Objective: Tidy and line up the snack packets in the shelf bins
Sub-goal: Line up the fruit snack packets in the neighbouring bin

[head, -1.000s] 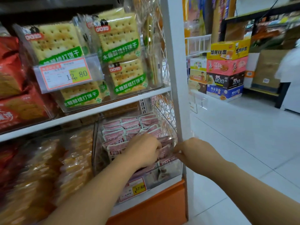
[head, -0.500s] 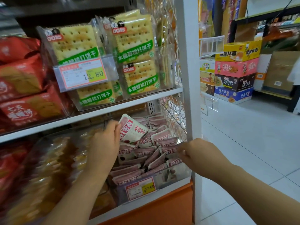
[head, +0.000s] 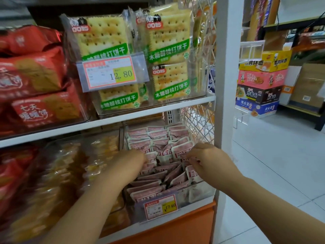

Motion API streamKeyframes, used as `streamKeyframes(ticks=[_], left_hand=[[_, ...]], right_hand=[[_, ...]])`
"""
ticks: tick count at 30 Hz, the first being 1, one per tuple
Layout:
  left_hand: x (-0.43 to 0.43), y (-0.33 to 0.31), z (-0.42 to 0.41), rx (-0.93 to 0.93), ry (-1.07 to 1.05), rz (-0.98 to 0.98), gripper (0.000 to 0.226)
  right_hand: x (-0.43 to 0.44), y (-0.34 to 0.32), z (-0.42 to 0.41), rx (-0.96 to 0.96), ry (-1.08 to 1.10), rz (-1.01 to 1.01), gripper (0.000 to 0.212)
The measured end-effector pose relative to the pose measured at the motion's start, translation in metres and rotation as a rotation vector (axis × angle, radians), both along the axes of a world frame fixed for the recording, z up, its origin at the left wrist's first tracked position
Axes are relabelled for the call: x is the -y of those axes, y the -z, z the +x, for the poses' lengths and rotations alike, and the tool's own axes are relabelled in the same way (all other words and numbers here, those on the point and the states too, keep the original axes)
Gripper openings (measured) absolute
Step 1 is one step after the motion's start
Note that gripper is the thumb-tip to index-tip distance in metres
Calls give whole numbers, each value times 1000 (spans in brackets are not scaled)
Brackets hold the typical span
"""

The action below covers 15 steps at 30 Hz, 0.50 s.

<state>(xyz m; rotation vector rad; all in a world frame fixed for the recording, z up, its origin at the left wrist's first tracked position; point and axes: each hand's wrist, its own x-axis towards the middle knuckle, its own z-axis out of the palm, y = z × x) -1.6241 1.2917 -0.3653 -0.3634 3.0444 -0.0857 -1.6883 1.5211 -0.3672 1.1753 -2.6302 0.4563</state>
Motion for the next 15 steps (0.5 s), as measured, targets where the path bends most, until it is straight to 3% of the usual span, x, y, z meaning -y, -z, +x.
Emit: streamKeyframes(ticks=[5, 15], left_hand=[[-12, 2, 2, 124, 107, -246, 17], [-18, -9, -30, 388, 60, 6, 46]], right_hand=[[6, 6, -6, 134, -14, 111, 29], [-9, -8, 3, 328, -100, 217, 32]])
